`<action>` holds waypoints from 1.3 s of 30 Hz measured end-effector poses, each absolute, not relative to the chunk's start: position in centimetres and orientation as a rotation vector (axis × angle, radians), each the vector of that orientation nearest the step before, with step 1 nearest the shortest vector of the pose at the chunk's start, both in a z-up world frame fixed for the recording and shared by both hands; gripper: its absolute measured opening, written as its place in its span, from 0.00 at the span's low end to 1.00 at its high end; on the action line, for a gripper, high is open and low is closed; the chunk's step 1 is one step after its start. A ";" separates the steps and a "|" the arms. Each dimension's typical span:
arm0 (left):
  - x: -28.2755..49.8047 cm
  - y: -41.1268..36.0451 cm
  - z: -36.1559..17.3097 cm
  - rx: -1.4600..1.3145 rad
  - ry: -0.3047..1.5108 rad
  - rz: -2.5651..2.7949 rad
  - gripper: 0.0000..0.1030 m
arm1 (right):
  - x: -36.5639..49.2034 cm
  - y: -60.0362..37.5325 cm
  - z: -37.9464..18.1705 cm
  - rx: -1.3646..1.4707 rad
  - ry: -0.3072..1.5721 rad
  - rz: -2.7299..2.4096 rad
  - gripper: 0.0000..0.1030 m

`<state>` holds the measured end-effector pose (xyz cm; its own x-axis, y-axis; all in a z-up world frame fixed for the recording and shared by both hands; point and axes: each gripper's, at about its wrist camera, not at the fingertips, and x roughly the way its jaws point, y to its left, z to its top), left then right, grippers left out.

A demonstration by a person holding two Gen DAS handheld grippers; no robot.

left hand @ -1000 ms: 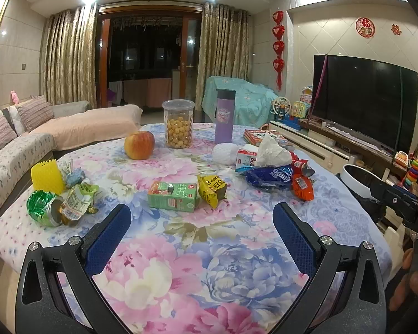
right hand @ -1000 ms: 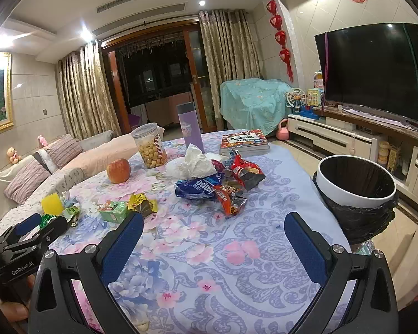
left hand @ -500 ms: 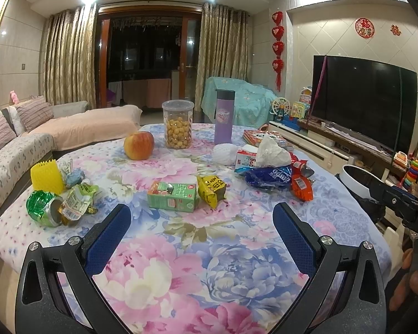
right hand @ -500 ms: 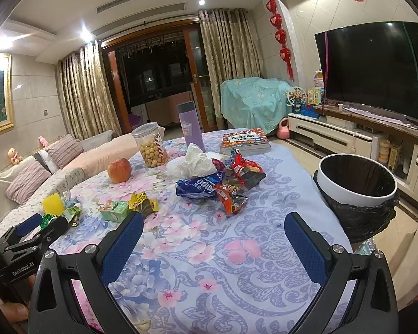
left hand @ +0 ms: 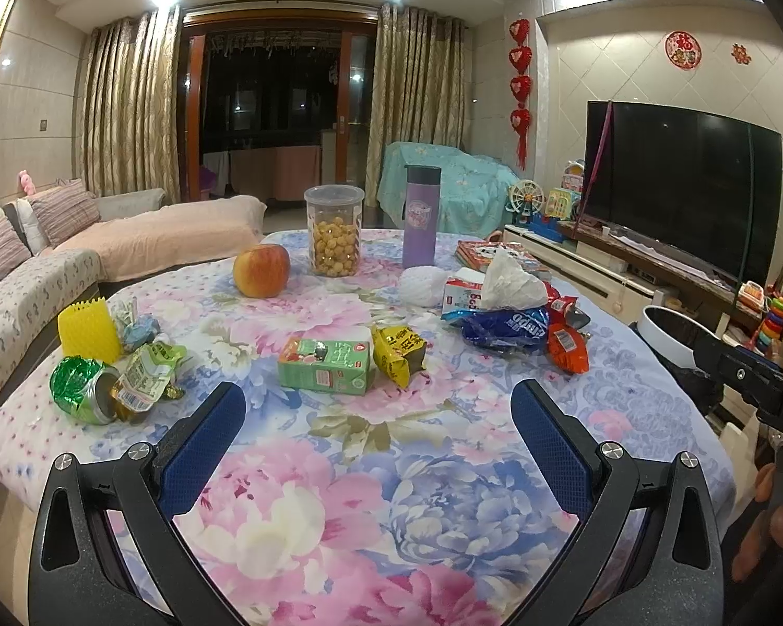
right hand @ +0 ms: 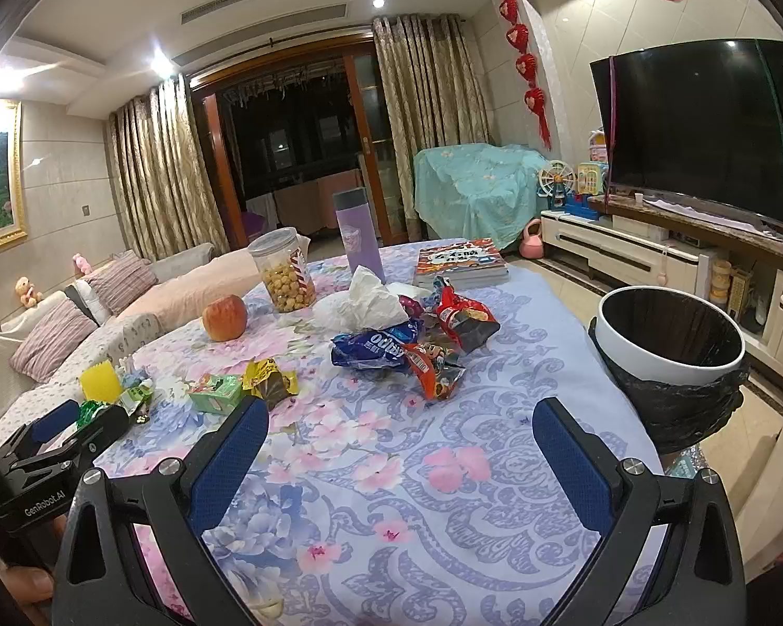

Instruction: Collect trash

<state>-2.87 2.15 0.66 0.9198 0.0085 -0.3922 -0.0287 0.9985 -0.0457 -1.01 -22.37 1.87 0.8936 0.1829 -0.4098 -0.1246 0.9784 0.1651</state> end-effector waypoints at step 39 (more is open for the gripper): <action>14.3 6.9 -6.7 -0.090 0.819 0.072 1.00 | 12.8 -22.2 -4.3 0.147 0.739 0.189 0.99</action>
<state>14.26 6.89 -6.73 0.6812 0.0296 -0.7315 -0.0994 0.9937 -0.0523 12.84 -22.17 -4.28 0.7235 0.2220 -0.6537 -0.1191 0.9728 0.1987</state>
